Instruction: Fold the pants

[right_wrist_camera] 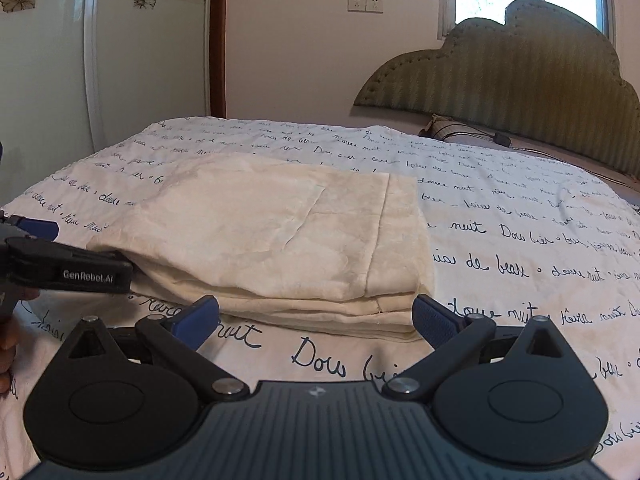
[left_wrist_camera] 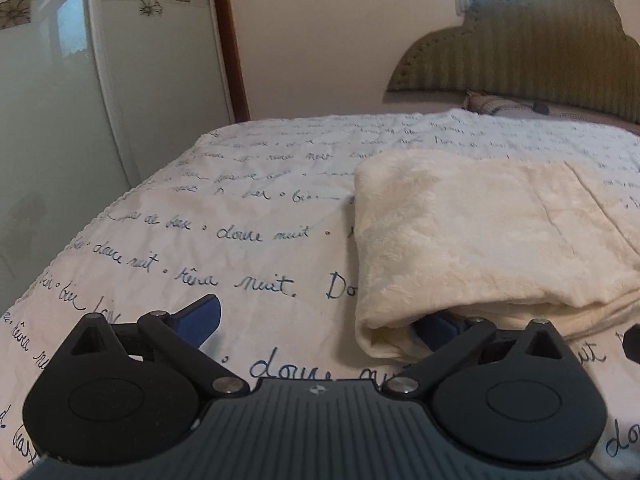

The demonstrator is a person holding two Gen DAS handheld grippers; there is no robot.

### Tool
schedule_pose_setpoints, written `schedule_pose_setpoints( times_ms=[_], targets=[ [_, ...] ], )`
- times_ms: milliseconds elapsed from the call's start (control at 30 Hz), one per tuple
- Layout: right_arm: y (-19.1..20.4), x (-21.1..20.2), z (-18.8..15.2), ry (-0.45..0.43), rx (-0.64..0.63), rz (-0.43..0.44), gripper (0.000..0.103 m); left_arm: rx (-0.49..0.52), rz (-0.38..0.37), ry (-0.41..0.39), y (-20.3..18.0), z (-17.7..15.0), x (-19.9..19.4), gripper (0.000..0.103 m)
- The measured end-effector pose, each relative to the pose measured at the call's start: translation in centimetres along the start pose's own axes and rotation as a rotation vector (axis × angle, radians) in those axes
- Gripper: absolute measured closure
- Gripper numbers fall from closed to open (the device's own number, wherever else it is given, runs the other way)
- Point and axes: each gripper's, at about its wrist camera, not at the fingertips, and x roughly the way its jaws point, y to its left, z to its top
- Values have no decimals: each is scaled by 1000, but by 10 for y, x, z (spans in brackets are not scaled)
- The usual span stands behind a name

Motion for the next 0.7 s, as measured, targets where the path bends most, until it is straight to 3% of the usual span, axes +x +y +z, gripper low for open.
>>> schedule_pose_setpoints(
  times_ms=[100,167,233,333,367,400,433,533,667,700],
  targets=[
    [-3,1,-1,0,-6,-22,0,30,30,-8,1,1,-2,1],
    [-14,1,-1,-5,9,-56,0,97,17,57,-3,-3,5,1],
    [-34,1,2,-11,72,-66,0,132,-11,56,-3,-6,-1,3],
    [-72,4,7,-28,219,42,0,180,-28,15,-2,-9,-23,2],
    [-82,5,8,-41,258,112,3,189,-25,1,-2,-9,-29,2],
    [-89,7,9,-48,292,163,14,192,-26,-8,-1,-9,-35,2],
    [-94,10,11,-46,311,190,27,185,-31,-15,1,-8,-39,2],
    [-93,22,16,-24,278,209,48,135,-59,-32,7,3,-48,2],
    [-82,35,22,8,214,216,53,82,-106,-58,4,23,-45,1],
    [-81,42,24,25,206,209,59,77,-120,-53,0,28,-42,1]
  ],
)
